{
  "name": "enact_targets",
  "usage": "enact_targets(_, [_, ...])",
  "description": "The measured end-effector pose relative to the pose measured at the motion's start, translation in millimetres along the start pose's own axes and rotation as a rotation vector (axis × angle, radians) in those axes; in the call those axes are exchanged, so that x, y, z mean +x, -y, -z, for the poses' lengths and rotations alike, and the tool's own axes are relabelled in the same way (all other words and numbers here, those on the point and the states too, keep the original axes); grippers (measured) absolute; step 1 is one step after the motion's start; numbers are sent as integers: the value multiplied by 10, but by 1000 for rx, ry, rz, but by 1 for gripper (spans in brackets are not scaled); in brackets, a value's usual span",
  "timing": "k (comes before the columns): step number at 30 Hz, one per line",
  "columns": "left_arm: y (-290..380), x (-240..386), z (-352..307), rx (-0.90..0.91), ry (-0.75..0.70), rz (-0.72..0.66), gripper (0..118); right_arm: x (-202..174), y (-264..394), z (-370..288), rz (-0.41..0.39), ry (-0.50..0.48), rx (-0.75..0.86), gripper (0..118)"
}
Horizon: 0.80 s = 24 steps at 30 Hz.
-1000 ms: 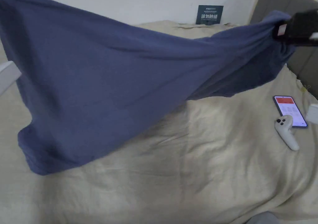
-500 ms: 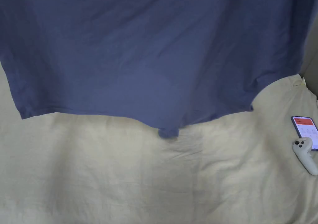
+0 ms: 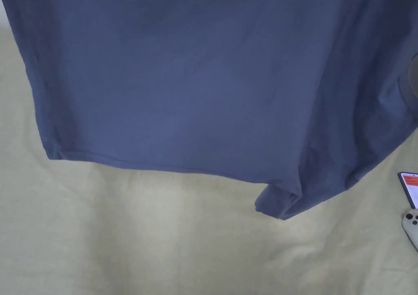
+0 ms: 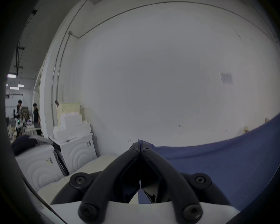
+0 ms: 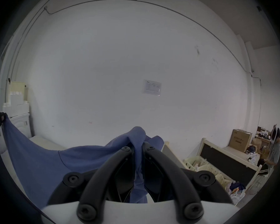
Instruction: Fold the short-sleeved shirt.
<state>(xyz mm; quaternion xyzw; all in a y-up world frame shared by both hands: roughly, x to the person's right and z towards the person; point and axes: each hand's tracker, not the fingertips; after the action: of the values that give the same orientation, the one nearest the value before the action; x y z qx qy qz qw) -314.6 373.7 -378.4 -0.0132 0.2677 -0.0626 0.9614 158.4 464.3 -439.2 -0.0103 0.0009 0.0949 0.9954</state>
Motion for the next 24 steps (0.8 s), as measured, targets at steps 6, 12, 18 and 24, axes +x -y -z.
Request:
enact_targets(6, [122, 342, 932, 19, -16, -30, 0, -43, -73, 420, 41, 91, 60, 7])
enact_targets(12, [297, 594, 1402, 80, -49, -64, 0, -381, -127, 717, -8, 125, 117, 7])
enact_targets(18, [733, 725, 1719, 1, -56, -116, 0, -662, 237, 1360, 0, 81, 72, 7])
enact_targets(24, [1612, 925, 1781, -125, -43, -64, 0, -857, 1038, 1610, -32, 21, -90, 7])
